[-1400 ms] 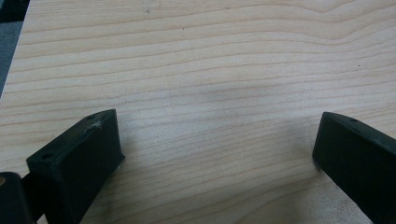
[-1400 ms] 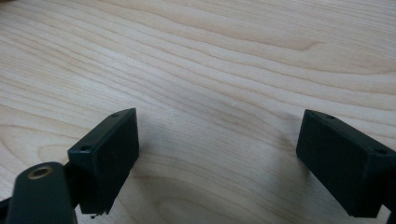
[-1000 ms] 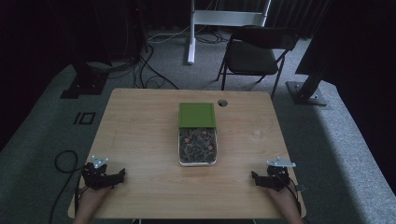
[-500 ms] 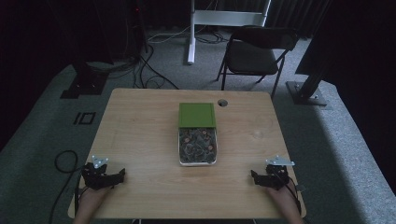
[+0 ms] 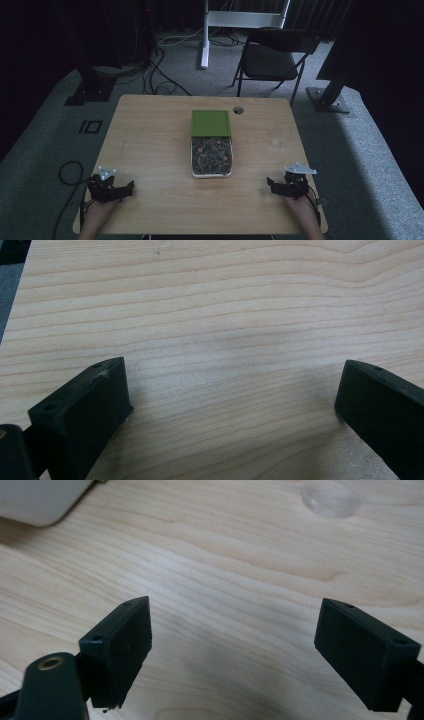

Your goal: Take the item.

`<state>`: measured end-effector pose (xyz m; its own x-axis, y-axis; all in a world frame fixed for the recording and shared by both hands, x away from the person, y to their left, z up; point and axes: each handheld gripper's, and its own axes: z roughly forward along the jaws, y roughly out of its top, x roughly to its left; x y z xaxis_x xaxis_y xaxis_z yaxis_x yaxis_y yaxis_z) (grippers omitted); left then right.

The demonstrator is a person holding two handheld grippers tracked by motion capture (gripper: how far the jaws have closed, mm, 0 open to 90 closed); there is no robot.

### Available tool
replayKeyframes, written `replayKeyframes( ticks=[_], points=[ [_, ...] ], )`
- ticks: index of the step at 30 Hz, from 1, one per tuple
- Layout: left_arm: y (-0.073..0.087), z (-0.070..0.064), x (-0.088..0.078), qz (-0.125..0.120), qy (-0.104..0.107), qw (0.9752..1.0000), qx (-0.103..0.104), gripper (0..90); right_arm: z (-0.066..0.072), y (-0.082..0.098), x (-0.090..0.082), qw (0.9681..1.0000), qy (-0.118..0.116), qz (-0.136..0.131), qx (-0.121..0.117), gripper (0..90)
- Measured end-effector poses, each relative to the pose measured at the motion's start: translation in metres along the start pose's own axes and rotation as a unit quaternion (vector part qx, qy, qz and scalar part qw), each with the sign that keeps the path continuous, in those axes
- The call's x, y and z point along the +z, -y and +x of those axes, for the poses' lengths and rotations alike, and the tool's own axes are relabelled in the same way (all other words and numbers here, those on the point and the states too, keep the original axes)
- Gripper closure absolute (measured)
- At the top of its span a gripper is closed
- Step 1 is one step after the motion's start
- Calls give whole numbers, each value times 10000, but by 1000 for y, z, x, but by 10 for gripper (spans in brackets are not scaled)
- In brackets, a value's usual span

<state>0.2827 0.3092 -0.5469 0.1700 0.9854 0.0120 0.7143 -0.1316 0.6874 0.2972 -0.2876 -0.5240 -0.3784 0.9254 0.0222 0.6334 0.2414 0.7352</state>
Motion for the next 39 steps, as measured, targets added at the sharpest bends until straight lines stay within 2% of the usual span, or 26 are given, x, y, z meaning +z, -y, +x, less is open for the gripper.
replayKeyframes(
  ticks=[4, 14, 25, 39],
  points=[
    [0, 0, 0, -2, 1, 10000, -1, 16, 3, -7, -3, 9999, -74, -100, 4, 152],
    [0, 0, 0, -3, -1, 10000, -3, 17, 8, -19, -11, 9994, -85, -323, 4, 168],
    [0, 0, 0, 3, -1, 10000, -3, 17, 17, -36, -22, 9982, -218, -556, -109, 168],
    [0, 0, 0, 4, -1, 10000, -2, 17, 29, -55, -26, 9964, -372, -736, -209, 168]
  ],
)
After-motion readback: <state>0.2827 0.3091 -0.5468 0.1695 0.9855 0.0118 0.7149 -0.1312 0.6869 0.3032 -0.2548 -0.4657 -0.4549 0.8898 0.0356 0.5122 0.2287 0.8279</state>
